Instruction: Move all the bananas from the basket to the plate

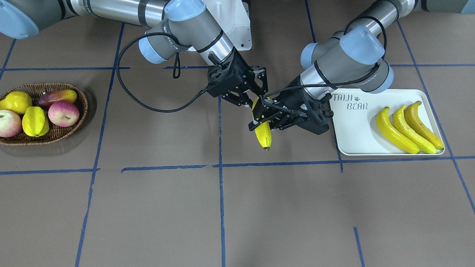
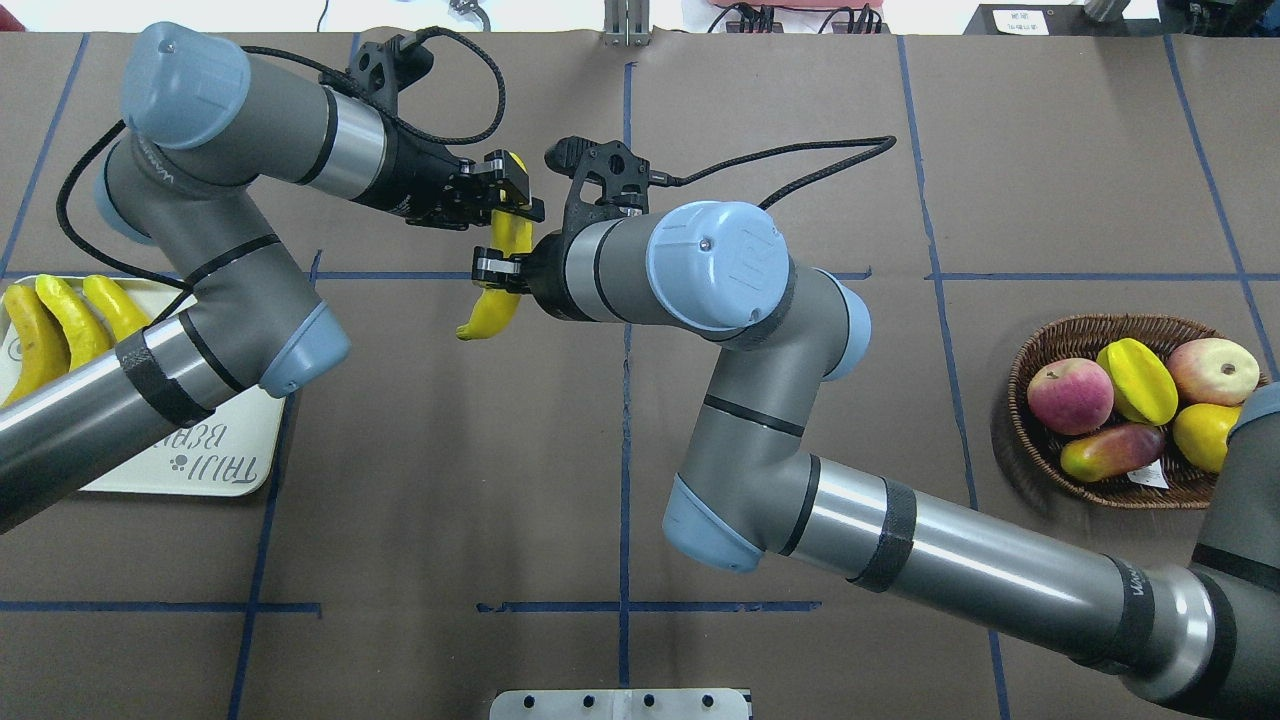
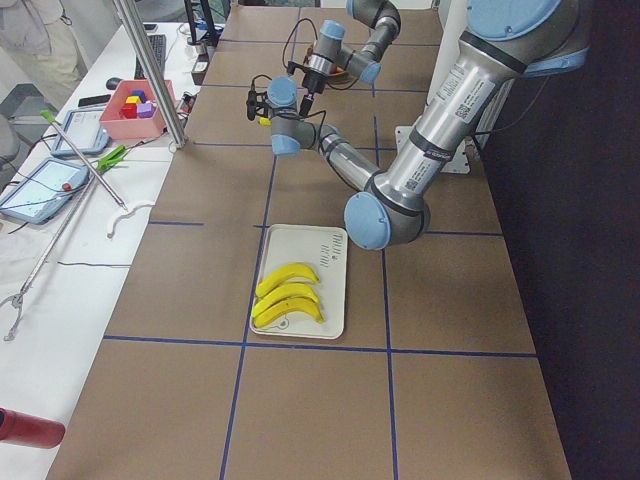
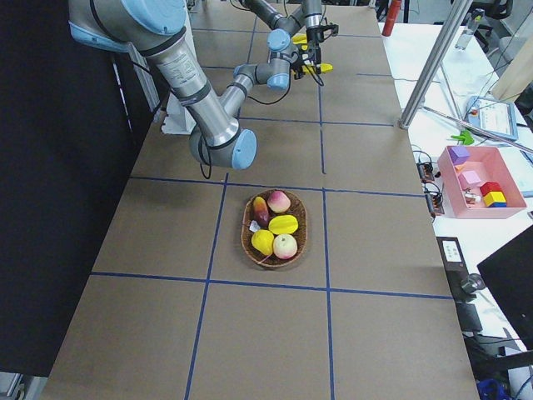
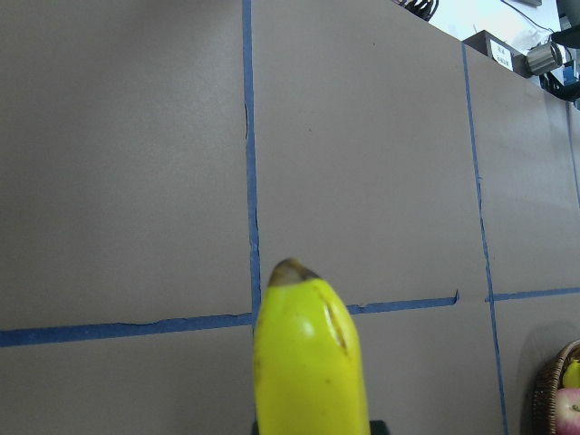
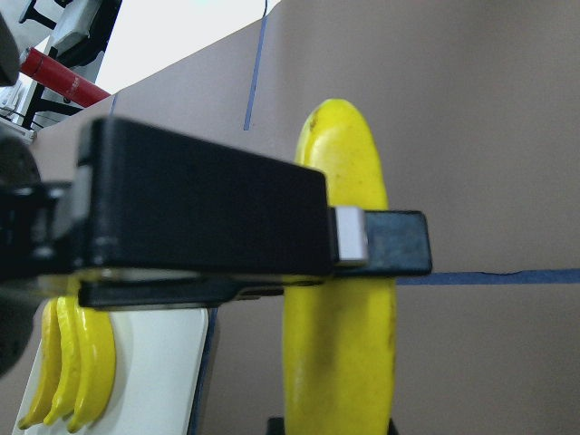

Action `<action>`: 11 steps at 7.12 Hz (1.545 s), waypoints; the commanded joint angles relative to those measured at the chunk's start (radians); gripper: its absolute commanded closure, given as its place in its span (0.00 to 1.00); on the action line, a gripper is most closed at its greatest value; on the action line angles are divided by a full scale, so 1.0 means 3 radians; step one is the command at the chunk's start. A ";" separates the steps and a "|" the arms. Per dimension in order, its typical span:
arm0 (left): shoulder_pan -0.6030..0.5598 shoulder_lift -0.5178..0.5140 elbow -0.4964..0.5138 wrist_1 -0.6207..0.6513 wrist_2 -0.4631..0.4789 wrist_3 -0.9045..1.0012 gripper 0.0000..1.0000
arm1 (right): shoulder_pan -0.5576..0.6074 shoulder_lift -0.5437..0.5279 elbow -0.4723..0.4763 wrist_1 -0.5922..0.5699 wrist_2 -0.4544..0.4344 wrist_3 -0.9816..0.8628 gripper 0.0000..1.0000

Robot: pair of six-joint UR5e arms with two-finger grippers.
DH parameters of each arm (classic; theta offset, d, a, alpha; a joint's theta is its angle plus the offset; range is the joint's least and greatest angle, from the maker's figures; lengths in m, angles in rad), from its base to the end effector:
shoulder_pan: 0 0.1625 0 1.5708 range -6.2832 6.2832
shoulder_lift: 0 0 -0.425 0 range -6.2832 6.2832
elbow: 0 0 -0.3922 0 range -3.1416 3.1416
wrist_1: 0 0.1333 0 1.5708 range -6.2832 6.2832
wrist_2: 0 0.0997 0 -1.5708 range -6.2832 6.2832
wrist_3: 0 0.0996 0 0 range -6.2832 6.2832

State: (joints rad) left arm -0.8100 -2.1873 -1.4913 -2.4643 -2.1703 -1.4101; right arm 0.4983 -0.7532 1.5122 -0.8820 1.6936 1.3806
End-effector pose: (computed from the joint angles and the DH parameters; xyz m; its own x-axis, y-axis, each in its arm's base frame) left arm 0.4117 -0.5443 0.2214 0.1292 0.0559 -0.9900 0.1946 0.9776 0.0806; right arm -0.5613 -0.4433 0.0965 0.1753 -0.1182 0.9774 -0.3405 0.9242 0.1729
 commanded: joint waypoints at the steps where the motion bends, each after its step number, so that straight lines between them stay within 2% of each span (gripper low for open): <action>1: 0.0000 0.0004 0.0001 -0.0003 -0.0001 0.0001 1.00 | 0.0001 0.0000 -0.0004 -0.0005 0.0000 0.0000 0.28; 2: 0.0000 0.0004 -0.0004 -0.0003 -0.0001 -0.0004 1.00 | 0.0001 0.0000 -0.0004 -0.0015 0.0000 0.0005 0.01; 5: -0.0005 0.0010 0.0001 0.0007 -0.0001 -0.0009 1.00 | 0.0021 -0.0005 0.0016 -0.0010 0.0035 0.0010 0.01; 6: -0.0015 0.0035 -0.0014 0.0012 -0.0001 -0.0029 1.00 | 0.0057 -0.0010 0.0037 -0.0026 0.0127 0.0010 0.01; 10: -0.0117 0.0510 -0.0076 0.0109 -0.0006 -0.0244 1.00 | 0.0526 -0.0428 0.0062 -0.0286 0.0806 -0.0097 0.01; 11: -0.0219 0.0652 -0.0217 0.0343 0.0004 -0.0350 1.00 | 0.0649 -0.0531 0.0143 -0.0540 0.0929 -0.0214 0.01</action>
State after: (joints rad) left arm -0.8461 -2.0373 -1.5233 -2.4181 -2.1720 -1.4831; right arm 0.6482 -0.8731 1.5354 -0.9762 1.9247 1.3489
